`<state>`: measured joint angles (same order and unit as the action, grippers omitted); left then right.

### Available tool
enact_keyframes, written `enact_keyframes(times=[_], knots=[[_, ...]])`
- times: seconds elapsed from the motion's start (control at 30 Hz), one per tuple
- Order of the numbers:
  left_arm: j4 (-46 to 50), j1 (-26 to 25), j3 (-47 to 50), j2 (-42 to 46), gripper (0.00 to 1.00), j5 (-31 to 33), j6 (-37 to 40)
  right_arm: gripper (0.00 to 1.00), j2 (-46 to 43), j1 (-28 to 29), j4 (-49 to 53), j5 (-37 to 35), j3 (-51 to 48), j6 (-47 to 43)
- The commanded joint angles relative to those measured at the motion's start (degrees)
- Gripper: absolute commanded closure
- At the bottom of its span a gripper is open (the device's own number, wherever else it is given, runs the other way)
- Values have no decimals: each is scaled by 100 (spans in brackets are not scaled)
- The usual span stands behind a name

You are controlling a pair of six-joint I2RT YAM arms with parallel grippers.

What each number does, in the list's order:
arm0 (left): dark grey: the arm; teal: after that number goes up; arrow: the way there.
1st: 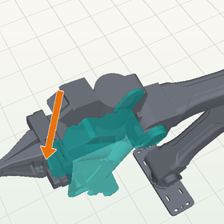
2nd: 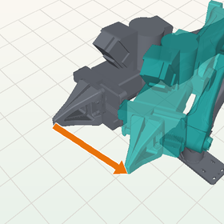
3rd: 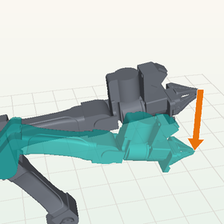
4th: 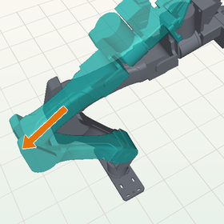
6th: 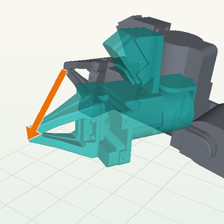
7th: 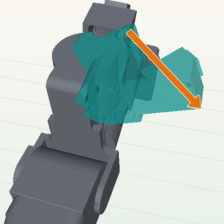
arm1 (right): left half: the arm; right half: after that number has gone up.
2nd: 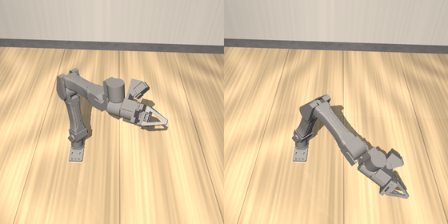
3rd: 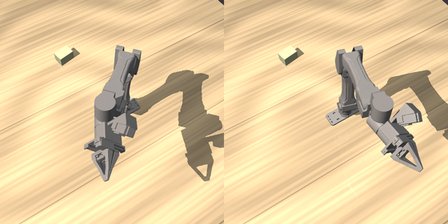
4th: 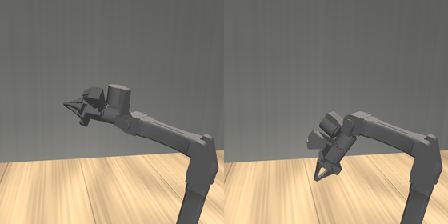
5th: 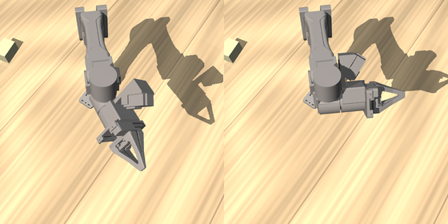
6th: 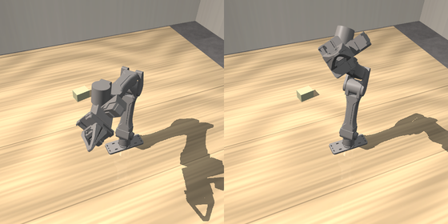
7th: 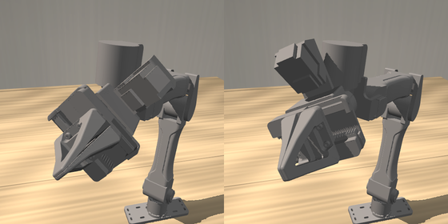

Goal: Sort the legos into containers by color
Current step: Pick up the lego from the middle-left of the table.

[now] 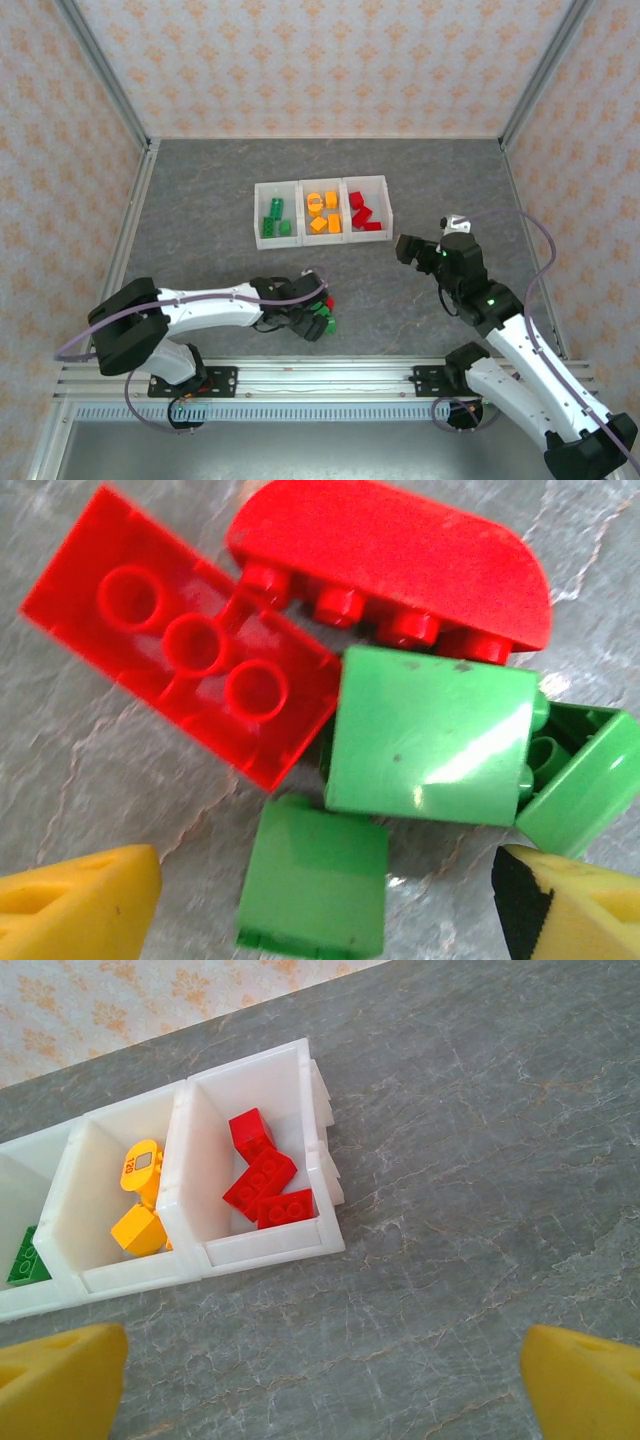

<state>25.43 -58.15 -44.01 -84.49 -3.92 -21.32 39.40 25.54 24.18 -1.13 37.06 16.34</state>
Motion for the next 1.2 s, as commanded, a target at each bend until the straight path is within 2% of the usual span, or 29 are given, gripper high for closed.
enact_keyframes(times=[0.0, 0.27, 0.43, 0.67, 0.8, 0.9, 1.03, 1.17], knots=[[-46, -36, -134, -266, 14, -32, 346, 0, -73, -30, -37, -125, -22, 10], [-46, -30, 25, -518, 23, -172, 116, 0, -64, -30, -80, -120, -50, 11], [-115, -8, 271, -371, 25, -180, -364, 0, -29, -22, -89, -123, -54, 10], [-153, 27, 550, -58, 34, -155, -772, 0, -11, -31, -107, -117, -58, 9], [-143, 32, 647, 44, 42, -94, -928, 0, -42, -28, -80, -142, -50, 23], [-165, 33, 747, 131, 54, -9, -1089, 0, -97, -19, -91, -151, -62, 29], [-177, 32, 864, 340, 63, 108, -1425, 0, -143, -24, -98, -156, -85, 37], [15, 32, 797, 888, 74, 477, -1712, 0, -143, -30, -90, -154, -75, 36]])
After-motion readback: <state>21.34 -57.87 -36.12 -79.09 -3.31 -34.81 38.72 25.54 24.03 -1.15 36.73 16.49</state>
